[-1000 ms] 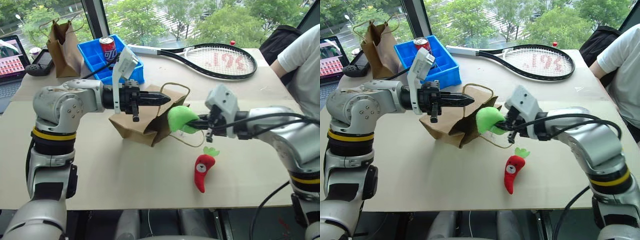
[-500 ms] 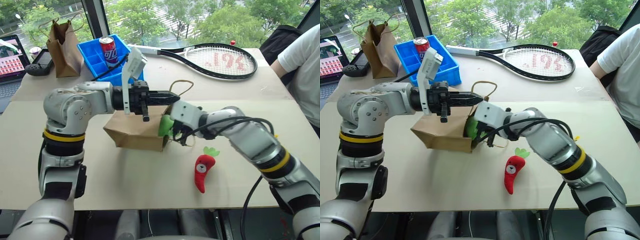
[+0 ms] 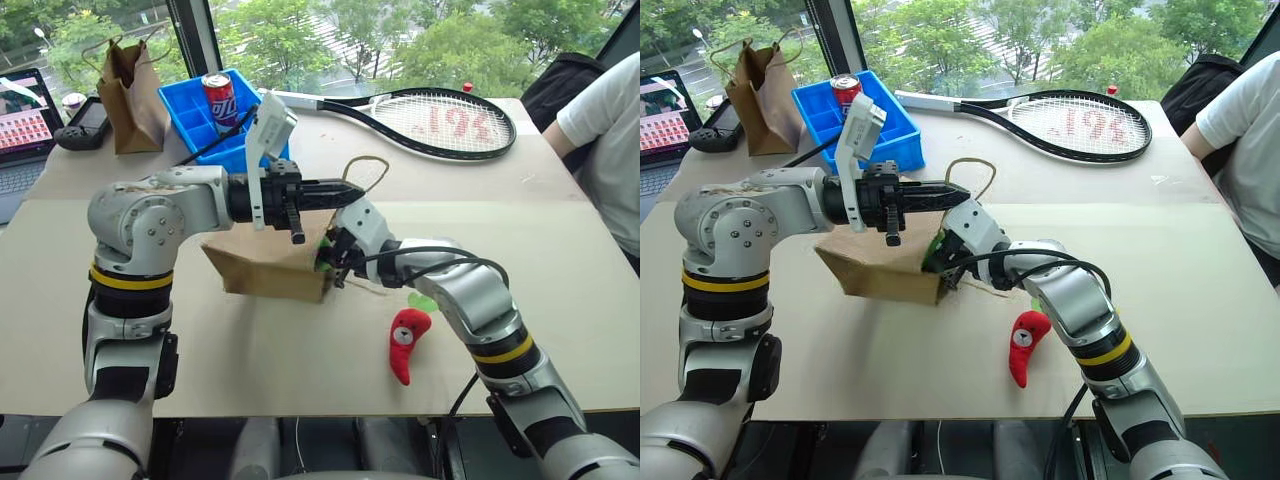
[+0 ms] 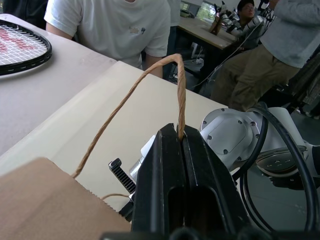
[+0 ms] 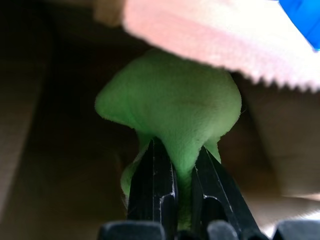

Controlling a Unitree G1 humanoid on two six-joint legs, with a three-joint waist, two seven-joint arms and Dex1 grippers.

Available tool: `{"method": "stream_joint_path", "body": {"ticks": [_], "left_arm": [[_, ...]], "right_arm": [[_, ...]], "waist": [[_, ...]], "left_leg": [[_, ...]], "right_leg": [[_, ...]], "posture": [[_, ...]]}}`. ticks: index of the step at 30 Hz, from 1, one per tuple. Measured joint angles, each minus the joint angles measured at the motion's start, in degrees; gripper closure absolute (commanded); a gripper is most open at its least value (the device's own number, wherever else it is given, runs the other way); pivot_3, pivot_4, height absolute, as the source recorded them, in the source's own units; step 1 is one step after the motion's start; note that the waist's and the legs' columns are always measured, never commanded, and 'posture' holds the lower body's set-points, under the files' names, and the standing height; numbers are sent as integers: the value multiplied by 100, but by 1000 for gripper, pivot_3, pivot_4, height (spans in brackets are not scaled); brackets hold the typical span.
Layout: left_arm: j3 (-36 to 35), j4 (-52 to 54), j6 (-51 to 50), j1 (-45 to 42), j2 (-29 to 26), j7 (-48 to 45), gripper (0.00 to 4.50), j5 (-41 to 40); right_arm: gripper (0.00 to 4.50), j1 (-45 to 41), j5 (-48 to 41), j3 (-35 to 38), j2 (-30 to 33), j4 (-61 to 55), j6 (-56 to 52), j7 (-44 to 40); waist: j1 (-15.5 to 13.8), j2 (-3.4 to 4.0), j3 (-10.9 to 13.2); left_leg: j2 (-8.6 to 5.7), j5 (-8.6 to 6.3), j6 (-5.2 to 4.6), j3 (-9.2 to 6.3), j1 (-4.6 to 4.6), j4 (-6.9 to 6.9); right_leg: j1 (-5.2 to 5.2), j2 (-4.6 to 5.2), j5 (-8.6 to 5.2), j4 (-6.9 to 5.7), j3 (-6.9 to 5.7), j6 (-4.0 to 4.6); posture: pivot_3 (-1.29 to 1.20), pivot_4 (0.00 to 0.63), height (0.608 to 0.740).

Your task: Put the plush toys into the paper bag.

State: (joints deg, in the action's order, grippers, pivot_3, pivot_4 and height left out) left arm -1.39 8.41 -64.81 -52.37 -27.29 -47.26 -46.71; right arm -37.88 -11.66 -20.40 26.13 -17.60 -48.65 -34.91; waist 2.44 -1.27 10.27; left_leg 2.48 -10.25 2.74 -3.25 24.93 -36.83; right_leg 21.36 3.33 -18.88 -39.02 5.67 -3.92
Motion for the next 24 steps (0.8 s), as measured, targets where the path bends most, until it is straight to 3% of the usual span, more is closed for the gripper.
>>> {"method": "stream_joint_path", "body": {"ticks": [6, 21, 24], "left_arm": [[37, -12, 46, 0, 34, 57, 4500, 10], [128, -31, 87, 147, 214, 354, 4500, 83], [126, 2, 82, 246, 230, 426, 4500, 78]], "right_arm": [[4463, 56, 271, -7, 237, -215, -27, 114], [4463, 806, 459, 73, -960, -18, -293, 1050], [3391, 964, 338, 174, -1160, 24, -332, 1064]], "waist": [[13, 0, 0], [5, 0, 0], [11, 0, 0]], "left_leg": [[1, 0, 0, 0, 0, 2], [1, 0, 0, -2, 0, 2], [1, 0, 0, -2, 0, 2]], "right_leg": [[0, -1, 0, 2, 0, 0], [0, -1, 0, 1, 0, 0], [0, 0, 0, 1, 0, 0]], "posture": [[0, 150, 740], [0, 150, 740], [0, 150, 740]]}}
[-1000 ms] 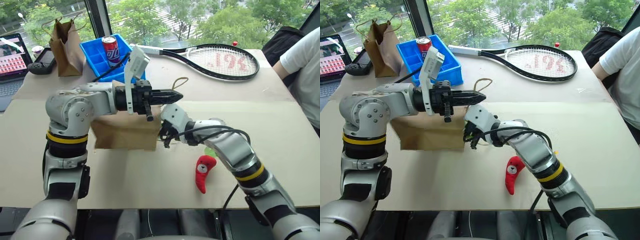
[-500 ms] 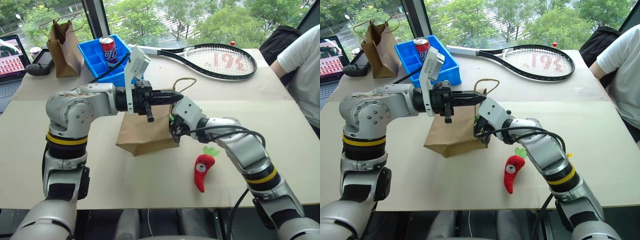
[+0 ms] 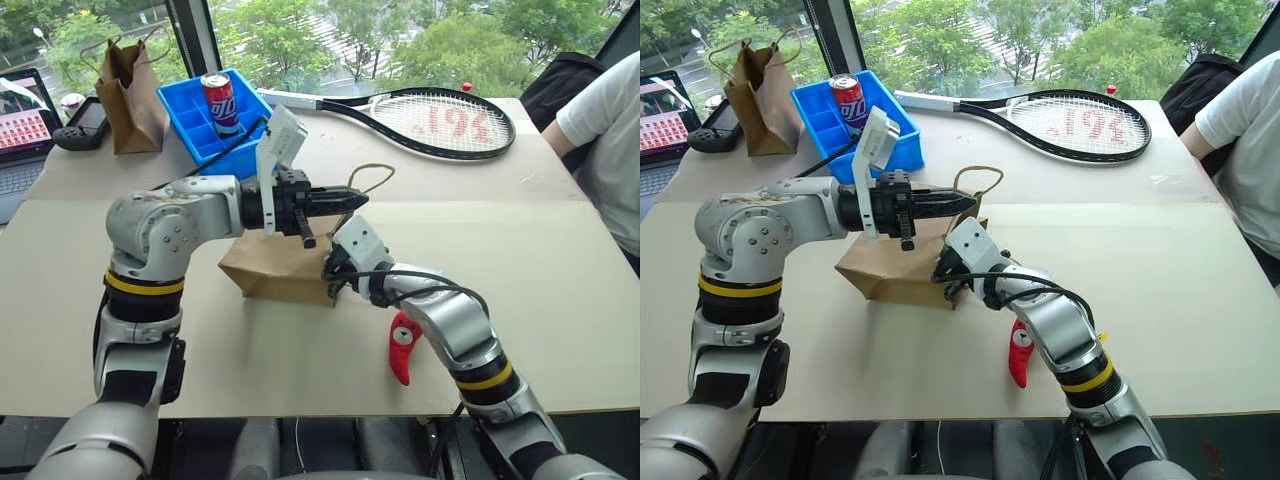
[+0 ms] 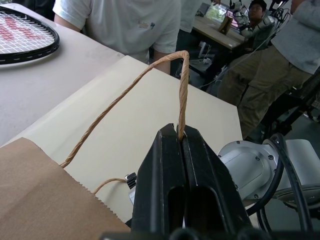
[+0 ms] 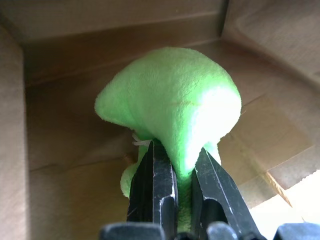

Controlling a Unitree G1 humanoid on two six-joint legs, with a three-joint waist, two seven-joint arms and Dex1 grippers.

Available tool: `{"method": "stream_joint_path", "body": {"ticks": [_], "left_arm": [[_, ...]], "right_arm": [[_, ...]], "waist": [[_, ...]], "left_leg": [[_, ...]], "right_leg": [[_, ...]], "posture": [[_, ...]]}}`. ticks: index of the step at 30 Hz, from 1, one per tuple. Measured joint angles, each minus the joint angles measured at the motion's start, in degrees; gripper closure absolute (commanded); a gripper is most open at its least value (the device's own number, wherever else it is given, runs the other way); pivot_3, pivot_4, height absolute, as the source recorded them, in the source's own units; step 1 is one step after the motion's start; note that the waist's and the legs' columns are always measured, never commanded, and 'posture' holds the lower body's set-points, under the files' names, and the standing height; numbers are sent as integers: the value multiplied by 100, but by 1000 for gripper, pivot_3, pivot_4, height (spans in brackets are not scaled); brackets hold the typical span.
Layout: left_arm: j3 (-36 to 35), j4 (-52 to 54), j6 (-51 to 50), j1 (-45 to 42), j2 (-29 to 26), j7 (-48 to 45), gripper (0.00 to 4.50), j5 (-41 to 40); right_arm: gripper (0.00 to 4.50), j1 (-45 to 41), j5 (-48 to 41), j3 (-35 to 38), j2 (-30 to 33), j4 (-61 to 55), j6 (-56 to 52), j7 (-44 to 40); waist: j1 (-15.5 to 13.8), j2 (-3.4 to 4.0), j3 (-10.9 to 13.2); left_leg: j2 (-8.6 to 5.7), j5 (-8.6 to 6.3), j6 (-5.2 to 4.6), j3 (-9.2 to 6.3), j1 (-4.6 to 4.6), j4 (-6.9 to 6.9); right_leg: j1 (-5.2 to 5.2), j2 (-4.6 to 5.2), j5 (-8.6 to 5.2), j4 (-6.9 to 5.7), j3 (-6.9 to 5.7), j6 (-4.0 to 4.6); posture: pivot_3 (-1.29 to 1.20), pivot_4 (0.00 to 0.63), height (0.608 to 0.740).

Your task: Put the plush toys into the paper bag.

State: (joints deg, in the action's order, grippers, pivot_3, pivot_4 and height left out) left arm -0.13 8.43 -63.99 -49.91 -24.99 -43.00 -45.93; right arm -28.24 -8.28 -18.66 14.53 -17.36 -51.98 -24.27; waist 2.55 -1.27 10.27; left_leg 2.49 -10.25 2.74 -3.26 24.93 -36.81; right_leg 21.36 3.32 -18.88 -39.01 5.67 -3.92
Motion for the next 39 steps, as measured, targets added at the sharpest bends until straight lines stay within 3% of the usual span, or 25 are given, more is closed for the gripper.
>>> {"method": "stream_joint_path", "body": {"ticks": [10, 14, 17, 26, 34, 39], "left_arm": [[-7, 206, -23, 271, -226, 190, 4500, 10], [-9, 271, -51, 288, -246, 263, 4500, -15], [-30, 337, -112, 354, -384, 281, 4500, -40], [-272, 372, -295, 535, -815, 236, 4500, -246], [-768, 231, -533, 415, -1035, 159, 4500, -660], [-768, 144, -544, 327, -1153, 7, 4500, -747]], "right_arm": [[24, 191, -429, -20, -184, 295, 406, -659], [24, 184, -428, -75, -139, 458, 603, -795], [24, 217, -477, 27, 248, 296, 634, -995], [24, 532, -1239, 1272, 1362, -765, 252, -1461], [24, 1210, -2734, 3105, 3222, -2344, -2172, -1738], [24, 1823, -3222, 3670, 3236, -2940, -3432, -1560]], "waist": [[5, 0, 0], [6, 0, 0], [0, 0, 0], [-6, -1, 1], [-75, -4, 3], [-32, -6, 4]], "left_leg": [[1, 1, 1, 0, -1, 0], [1, 0, 1, 0, -2, 0], [0, 0, 1, 0, -1, 0], [1, 0, 1, 0, -1, 1], [0, 0, 0, -2, 2, 5], [1, 0, 0, 0, 2, 5]], "right_leg": [[-1, -1, 0, 0, 0, 0], [-1, -1, 0, 0, 0, 0], [-2, 0, 0, 2, 0, 0], [-3, -1, 0, 4, -1, 0], [-11, 1, -1, 22, -5, 0], [-11, -2, 0, 21, -3, 0]], "posture": [[0, 150, 740], [0, 150, 740], [0, 150, 740], [0, 150, 740], [0, 150, 740], [0, 150, 740]]}}
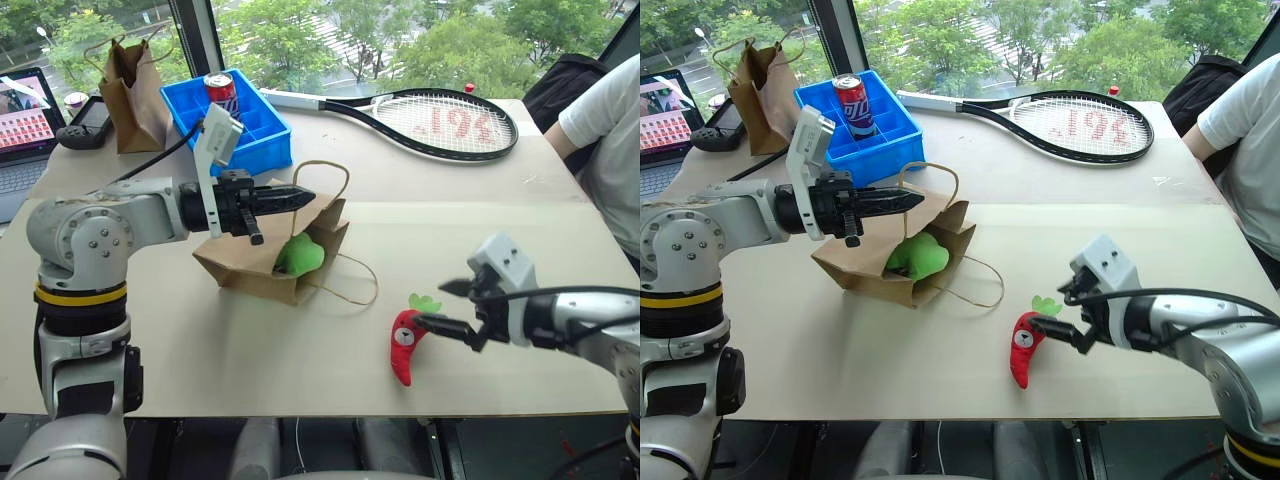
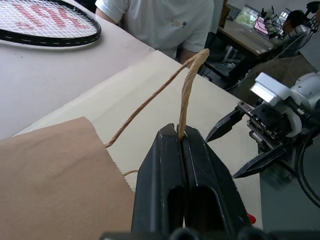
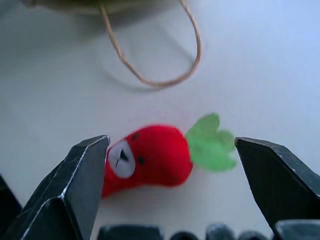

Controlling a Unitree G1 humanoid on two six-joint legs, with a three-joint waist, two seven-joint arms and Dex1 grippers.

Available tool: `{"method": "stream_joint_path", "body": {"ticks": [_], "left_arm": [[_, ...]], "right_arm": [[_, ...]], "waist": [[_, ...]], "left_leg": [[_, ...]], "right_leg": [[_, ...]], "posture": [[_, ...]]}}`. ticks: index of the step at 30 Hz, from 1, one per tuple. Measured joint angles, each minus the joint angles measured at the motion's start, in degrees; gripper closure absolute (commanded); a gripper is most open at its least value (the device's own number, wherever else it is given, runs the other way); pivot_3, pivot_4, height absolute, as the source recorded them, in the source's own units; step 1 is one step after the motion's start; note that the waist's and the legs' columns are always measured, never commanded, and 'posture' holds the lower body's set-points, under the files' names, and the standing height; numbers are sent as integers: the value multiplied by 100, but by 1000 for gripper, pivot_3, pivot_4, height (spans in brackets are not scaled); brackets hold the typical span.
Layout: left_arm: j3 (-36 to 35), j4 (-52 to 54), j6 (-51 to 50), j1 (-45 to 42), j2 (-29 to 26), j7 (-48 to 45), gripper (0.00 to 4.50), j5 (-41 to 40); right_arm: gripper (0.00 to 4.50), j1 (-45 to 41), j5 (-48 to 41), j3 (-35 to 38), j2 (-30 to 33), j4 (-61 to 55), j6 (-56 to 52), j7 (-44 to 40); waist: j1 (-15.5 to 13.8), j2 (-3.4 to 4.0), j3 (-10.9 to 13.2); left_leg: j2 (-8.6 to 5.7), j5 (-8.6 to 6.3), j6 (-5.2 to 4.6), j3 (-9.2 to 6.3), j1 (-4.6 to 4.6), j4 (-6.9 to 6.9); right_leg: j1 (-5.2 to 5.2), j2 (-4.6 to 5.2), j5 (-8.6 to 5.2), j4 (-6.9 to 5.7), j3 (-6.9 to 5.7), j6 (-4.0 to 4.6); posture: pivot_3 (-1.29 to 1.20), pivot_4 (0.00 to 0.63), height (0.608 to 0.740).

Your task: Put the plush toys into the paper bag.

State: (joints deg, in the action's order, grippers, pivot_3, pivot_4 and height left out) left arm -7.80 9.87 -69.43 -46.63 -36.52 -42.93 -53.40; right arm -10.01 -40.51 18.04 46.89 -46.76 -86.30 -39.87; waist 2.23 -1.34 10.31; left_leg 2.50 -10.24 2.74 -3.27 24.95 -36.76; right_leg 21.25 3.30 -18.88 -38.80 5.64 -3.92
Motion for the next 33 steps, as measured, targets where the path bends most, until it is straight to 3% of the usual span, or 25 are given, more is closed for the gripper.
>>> {"method": "stream_joint_path", "body": {"ticks": [4, 7, 12, 18, 22, 26, 28, 33], "left_arm": [[7, -50, -1, 0, -32, -72, 4500, -12], [12, -61, -13, 0, -35, -100, 4500, -30], [19, -66, -61, -15, -80, -122, 4500, -70], [19, -66, -68, -50, -127, -185, 4500, -80], [16, -67, -68, -50, -161, -236, 4500, -82], [22, -69, -69, -100, -125, -248, 4500, -99], [17, -74, -69, -141, -103, -250, 4500, -104], [25, -62, -78, -216, 34, -207, 4500, -164]], "right_arm": [[24, 198, -76, -120, -612, -323, -407, 473], [698, 287, 129, -571, -998, -293, -405, 946], [2448, 413, 657, -1373, -1132, -34, 220, 1562], [4465, 435, 953, -1824, -571, 170, 1139, 1480], [4465, 162, 1127, -1743, 356, 426, 1838, 913], [4465, -921, 1350, -1850, 910, 771, 2649, 258], [4465, -1467, 1502, -2296, 872, 1018, 2941, 2], [4465, -2604, 2033, -3698, 50, 2086, 3510, -410]], "waist": [[21, -1, 0], [19, -2, 1], [32, -9, -2], [33, -17, -2], [21, -19, 2], [45, -20, 6], [40, -21, 7], [35, -23, 14]], "left_leg": [[-1, 1, -1, 0, 0, 0], [-1, 1, -1, 0, 0, 0], [-1, 1, -1, 1, 0, 0], [0, 9, -6, 2, -7, 0], [-3, 10, -5, 5, -4, 0], [3, 10, -5, 2, -5, 9], [4, 10, -5, 1, -5, 15], [-1, 10, -5, 2, 4, 15]], "right_leg": [[1, 1, 0, -1, 1, 0], [2, 1, 0, 0, 1, 0], [2, 1, 0, 2, 2, 0], [-2, -1, 4, -1, 2, 6], [-1, 2, 5, 2, 4, 5], [2, -3, 4, 3, 1, 6], [4, -4, 4, 4, 0, 6], [10, 1, 5, 5, 1, 8]], "posture": [[0, 150, 740], [0, 150, 740], [0, 150, 740], [0, 150, 740], [0, 150, 740], [0, 150, 740], [0, 150, 740], [0, 150, 740]]}}
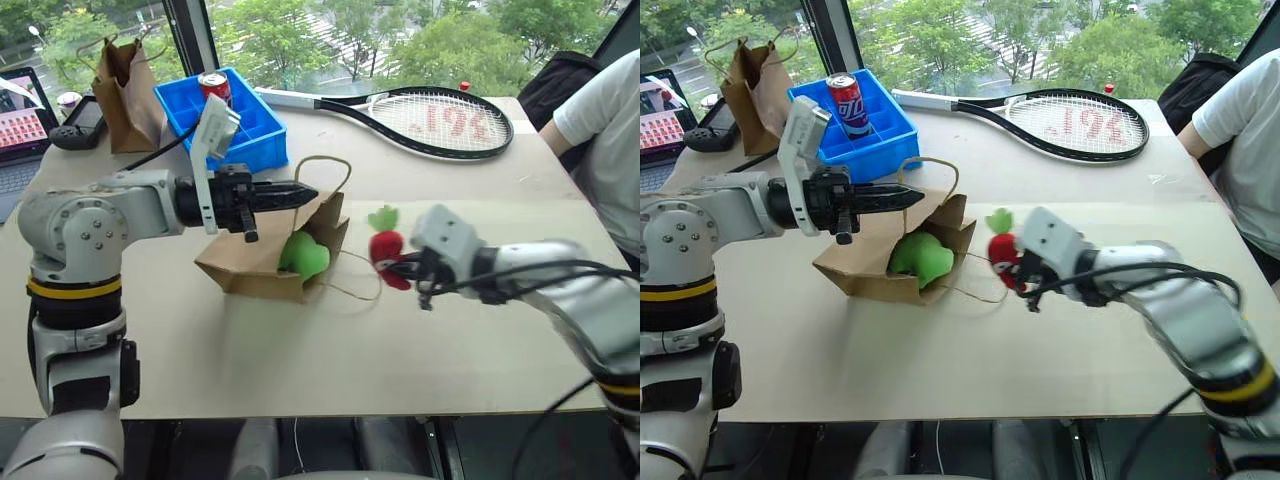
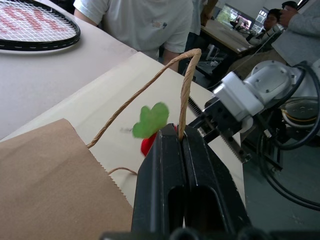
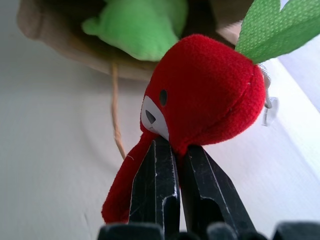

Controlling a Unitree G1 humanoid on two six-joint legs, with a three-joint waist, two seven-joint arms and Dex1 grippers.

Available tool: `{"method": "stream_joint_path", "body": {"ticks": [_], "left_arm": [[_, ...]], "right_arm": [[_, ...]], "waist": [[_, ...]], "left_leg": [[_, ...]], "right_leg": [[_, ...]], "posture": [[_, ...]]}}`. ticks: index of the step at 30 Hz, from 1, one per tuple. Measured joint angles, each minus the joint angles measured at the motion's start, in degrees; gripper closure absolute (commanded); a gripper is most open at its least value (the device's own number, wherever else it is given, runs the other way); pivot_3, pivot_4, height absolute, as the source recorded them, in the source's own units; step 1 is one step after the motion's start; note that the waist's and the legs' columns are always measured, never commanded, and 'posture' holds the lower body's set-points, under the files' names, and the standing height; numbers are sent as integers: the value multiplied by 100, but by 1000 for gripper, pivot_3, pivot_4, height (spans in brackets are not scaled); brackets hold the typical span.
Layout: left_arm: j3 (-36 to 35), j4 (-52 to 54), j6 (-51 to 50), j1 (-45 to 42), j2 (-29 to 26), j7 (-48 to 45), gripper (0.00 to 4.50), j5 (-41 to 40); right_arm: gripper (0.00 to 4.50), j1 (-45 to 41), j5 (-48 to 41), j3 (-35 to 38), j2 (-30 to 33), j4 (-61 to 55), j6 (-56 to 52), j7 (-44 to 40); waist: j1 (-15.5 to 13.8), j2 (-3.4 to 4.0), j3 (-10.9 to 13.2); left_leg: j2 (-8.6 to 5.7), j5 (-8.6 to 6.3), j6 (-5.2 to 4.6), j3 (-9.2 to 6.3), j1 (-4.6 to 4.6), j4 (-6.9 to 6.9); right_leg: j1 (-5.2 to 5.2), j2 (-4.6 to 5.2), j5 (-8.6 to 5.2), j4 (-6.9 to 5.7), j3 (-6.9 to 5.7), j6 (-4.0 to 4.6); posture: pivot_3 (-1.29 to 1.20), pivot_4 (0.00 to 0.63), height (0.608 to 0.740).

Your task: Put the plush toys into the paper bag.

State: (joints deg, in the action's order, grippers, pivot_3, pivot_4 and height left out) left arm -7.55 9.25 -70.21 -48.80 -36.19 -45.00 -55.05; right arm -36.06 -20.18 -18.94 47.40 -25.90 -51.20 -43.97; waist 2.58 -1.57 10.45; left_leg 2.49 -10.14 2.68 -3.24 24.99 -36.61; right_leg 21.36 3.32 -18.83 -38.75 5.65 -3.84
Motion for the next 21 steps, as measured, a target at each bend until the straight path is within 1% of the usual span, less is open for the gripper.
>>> {"method": "stream_joint_path", "body": {"ticks": [2, 5, 9, 13, 16, 19, 21], "left_arm": [[0, 13, -13, -15, 94, 63, 4500, -60], [3, 85, -44, -11, 219, 165, 4500, -141], [-9, 137, -106, 2, 283, 267, 4500, -194], [-3, 144, -110, 8, 340, 312, 4500, -285], [5, 147, -110, 13, 380, 344, 4500, -315], [20, 156, -110, 18, 393, 367, 4500, -345], [21, 168, -110, 34, 396, 388, 4500, -349]], "right_arm": [[4465, -460, 152, -312, -529, 609, 140, -116], [4465, -836, 58, -329, -1270, 1175, 173, -247], [4465, -1115, -51, -317, -1635, 1644, 7, -466], [4465, -1148, -258, -265, -2230, 2061, -274, -466], [4465, -1078, -562, 27, -2809, 2390, -592, -389], [4465, -989, -754, 209, -3148, 2574, -792, -287], [3729, -974, -767, 284, -3309, 2667, -818, -143]], "waist": [[1, 0, 2], [-9, 1, 5], [-49, 2, 6], [-15, 3, 7], [4, 4, 7], [3, 5, 8], [2, 5, 8]], "left_leg": [[0, 0, 0, -1, 0, 0], [2, 1, 0, -8, 1, 0], [-1, 1, 1, -11, 4, 0], [1, 6, 10, -13, 3, 0], [2, 10, 15, -15, 3, 0], [2, 11, 17, -15, 3, 0], [2, 11, 17, -15, 3, 0]], "right_leg": [[0, 0, 1, -2, 0, 1], [2, -1, 1, -10, -9, 2], [2, 4, 1, -11, -13, 2], [11, 0, 1, -23, -14, 2], [12, -2, 2, -29, -15, 3], [16, -1, 2, -33, -15, 3], [17, -1, 2, -33, -14, 3]], "posture": [[0, 150, 740], [0, 150, 740], [0, 150, 740], [0, 150, 740], [0, 150, 740], [0, 150, 740], [0, 150, 740]]}}
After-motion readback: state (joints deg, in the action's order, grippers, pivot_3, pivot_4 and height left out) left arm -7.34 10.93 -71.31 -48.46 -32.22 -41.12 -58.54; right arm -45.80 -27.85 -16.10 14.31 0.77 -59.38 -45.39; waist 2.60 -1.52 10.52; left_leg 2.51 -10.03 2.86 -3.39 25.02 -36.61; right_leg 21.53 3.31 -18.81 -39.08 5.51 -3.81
